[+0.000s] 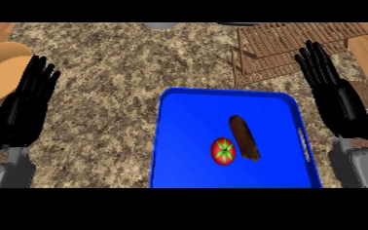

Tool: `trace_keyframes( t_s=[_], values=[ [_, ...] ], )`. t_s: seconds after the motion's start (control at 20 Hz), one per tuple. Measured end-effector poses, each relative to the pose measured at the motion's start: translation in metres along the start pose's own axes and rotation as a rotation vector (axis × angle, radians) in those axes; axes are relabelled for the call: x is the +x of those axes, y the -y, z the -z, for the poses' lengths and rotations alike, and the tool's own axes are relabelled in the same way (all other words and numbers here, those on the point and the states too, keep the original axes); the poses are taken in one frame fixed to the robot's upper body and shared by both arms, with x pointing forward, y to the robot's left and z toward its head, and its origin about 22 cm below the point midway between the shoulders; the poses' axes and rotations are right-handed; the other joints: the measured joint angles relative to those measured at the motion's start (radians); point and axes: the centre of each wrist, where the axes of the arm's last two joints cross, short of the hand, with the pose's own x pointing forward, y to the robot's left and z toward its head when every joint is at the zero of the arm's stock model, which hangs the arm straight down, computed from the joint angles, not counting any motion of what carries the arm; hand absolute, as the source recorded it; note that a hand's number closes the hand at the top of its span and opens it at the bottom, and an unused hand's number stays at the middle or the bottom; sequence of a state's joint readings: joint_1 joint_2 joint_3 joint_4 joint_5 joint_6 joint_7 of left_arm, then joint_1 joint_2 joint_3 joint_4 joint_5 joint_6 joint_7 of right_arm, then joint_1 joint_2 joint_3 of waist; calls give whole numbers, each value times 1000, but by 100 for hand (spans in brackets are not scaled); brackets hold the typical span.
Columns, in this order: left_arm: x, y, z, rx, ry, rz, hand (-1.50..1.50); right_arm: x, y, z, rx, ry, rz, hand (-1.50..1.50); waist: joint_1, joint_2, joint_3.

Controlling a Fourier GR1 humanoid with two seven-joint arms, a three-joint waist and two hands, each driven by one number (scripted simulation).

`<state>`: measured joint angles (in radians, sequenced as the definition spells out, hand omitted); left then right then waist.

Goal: Pick the sweet potato from the tray and place it in the tiered shelf

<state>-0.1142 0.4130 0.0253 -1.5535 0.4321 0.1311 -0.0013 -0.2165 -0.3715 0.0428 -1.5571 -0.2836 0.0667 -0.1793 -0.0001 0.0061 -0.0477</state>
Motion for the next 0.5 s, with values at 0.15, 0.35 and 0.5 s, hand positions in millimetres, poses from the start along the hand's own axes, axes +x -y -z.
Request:
trace_keyframes(
  t_s=[0.15,0.35,0.5],
  values=[
    [-1,6,2,10,2,19,0,3,-24,9,135,-44,-81,150,11,-3,24],
    [-2,11,2,16,0,95,0,12,-56,27,345,-120,-304,-150,38,-4,35],
    [-5,27,-1,23,-22,123,0,7,-90,38,347,-219,-328,-150,31,-5,41]
  ],
)
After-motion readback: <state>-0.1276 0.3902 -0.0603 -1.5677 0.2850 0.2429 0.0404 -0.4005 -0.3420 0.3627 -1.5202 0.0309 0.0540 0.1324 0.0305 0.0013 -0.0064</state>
